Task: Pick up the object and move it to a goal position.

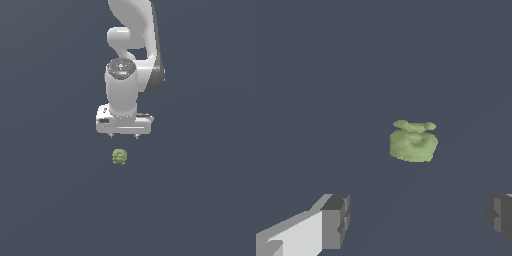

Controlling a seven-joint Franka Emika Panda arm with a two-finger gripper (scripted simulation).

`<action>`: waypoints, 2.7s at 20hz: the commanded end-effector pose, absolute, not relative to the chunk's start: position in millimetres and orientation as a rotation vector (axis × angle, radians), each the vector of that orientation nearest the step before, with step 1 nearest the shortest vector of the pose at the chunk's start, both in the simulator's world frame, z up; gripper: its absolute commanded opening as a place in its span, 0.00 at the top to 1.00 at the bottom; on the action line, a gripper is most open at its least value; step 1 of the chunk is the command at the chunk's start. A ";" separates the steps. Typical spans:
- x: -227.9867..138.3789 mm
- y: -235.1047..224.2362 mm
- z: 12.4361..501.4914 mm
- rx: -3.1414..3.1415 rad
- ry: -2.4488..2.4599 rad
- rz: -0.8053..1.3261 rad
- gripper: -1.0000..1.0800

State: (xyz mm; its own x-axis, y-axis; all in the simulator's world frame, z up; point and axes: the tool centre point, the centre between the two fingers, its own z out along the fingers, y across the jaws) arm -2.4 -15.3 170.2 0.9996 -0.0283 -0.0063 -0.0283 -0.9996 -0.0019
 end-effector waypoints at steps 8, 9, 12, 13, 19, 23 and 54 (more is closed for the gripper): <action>3.6 3.2 184.0 -3.113 0.021 -0.022 0.04; 4.4 5.9 186.1 -3.109 0.019 -0.026 0.04; 5.2 8.7 188.4 -3.105 0.019 -0.031 0.04; 5.0 8.2 187.9 -3.106 0.019 -0.030 0.04; 5.3 6.6 185.7 -3.108 -0.025 -0.029 0.04; 6.0 4.9 182.6 -3.110 -0.097 -0.028 0.04; 15.6 -21.5 132.7 -2.870 -1.279 -0.003 0.04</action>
State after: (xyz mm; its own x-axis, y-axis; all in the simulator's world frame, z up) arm 15.1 -20.2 135.3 0.6996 0.7145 0.0024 0.7145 -0.6996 0.0010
